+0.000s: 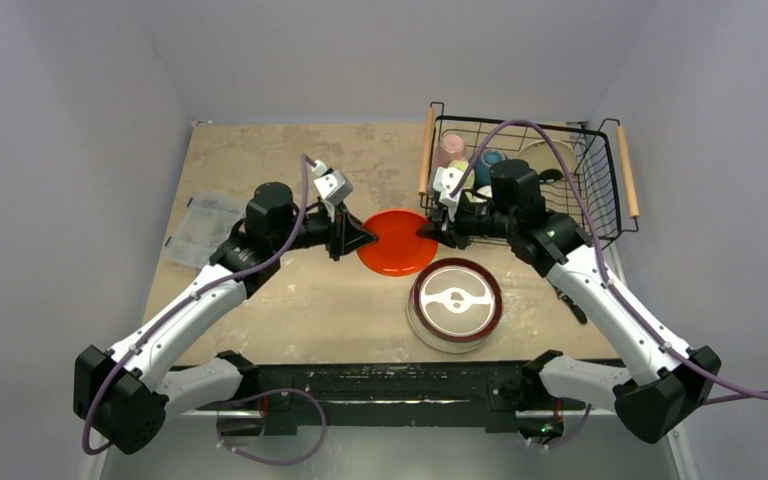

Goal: Load the mixed dishes into the dish rack
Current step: Insert the plate into the dish rack.

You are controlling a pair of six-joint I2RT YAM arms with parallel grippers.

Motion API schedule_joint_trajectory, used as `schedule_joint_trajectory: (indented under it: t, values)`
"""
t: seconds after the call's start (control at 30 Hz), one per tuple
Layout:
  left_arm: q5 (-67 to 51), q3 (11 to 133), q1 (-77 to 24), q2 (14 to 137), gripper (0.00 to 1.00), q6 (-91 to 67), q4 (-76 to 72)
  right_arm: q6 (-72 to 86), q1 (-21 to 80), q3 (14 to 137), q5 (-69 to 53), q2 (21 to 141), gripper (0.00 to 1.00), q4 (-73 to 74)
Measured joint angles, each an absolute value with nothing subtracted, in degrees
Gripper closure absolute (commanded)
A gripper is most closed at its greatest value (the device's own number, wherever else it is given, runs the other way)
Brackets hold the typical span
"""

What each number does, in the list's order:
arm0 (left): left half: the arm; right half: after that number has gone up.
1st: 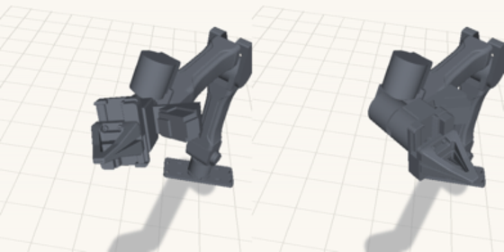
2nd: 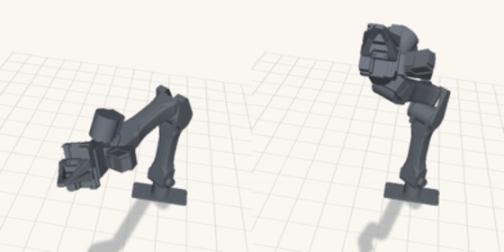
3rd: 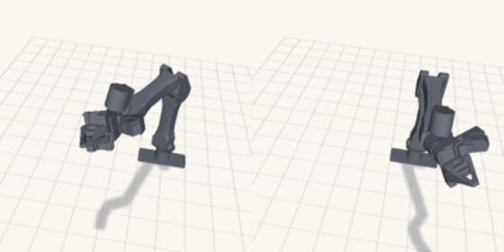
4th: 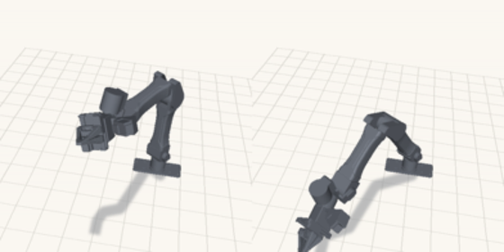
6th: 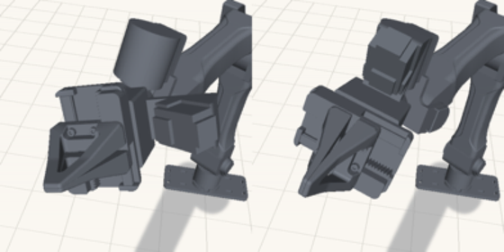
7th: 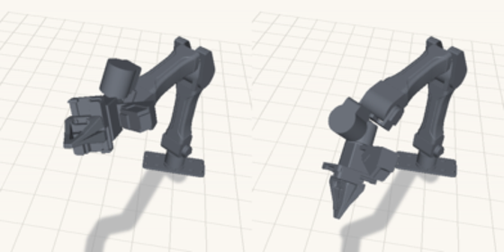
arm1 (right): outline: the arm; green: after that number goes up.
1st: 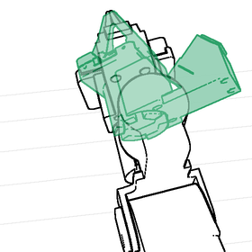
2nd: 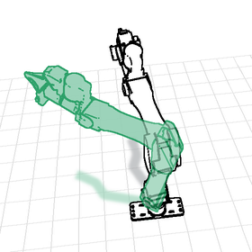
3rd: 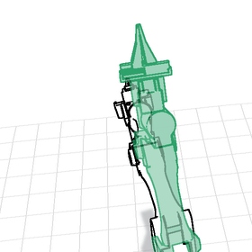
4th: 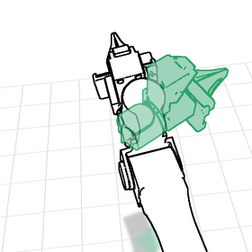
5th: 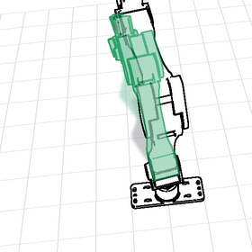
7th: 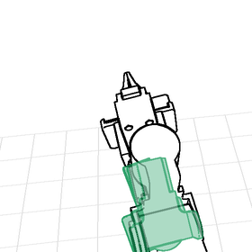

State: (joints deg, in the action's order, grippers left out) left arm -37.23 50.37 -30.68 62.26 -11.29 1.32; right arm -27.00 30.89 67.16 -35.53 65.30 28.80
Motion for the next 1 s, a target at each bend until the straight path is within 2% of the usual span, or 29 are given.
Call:
schedule_joint_trajectory:
  t: [0.03, 0.07, 0.13, 0.17, 0.2, 0.33, 0.43, 0.47, 0.67, 0.8, 1.0]
  values:
    - [-37.2, 50.4, -30.7, 62.3, 0.97, -11.1, 1.7, -27.2, 30.9, 67.1, -35.4, 65.4, 1.0, 28.9]
    - [-37.1, 50.4, -30.9, 62.3, 0.75, -10.8, 1.8, -27.0, 30.8, 67.1, -35.1, 65.3, 1.0, 28.9]
    - [-36.8, 50.7, -31.5, 62.3, 0.18, -10.0, 2.0, -26.9, 30.5, 67.1, -34.4, 64.8, 1.0, 28.5]
    - [-36.4, 51.1, -31.8, 62.3, 0.04, -10.2, 2.5, -27.7, 30.5, 67.1, -34.0, 64.4, 1.0, 28.0]
    - [-35.4, 51.6, -32.0, 62.3, 0.01, -10.7, 3.0, -28.2, 30.7, 67.1, -33.1, 63.9, 1.0, 28.0]
    - [-29.1, 52.4, -31.8, 60.4, 0.0, -11.6, 4.2, -29.4, 31.7, 67.1, -23.0, 61.5, 1.0, 28.2]
    - [-25.0, 52.2, -31.8, 57.3, 0.01, -11.5, 4.5, -31.4, 30.6, 67.1, -8.9, 58.8, 1.0, 26.7]
    - [-23.5, 52.2, -31.8, 56.1, 0.02, -11.4, 4.4, -31.7, 30.2, 67.1, -7.5, 58.5, 1.0, 26.3]
    - [-19.2, 52.3, -31.8, 54.5, 0.04, -11.4, 5.3, -42.8, 21.5, 67.1, 11.5, 56.5, 1.0, 16.6]
    - [-18.8, 52.3, -31.8, 55.7, 0.04, -11.7, 7.7, -50.8, 14.3, 68.2, 18.4, 61.9, 1.0, 13.1]
    - [-18.6, 52.5, -31.8, 56.7, 0.04, -12.5, 9.1, -61.0, 6.3, 68.8, 20.3, 74.5, 1.0, 12.2]
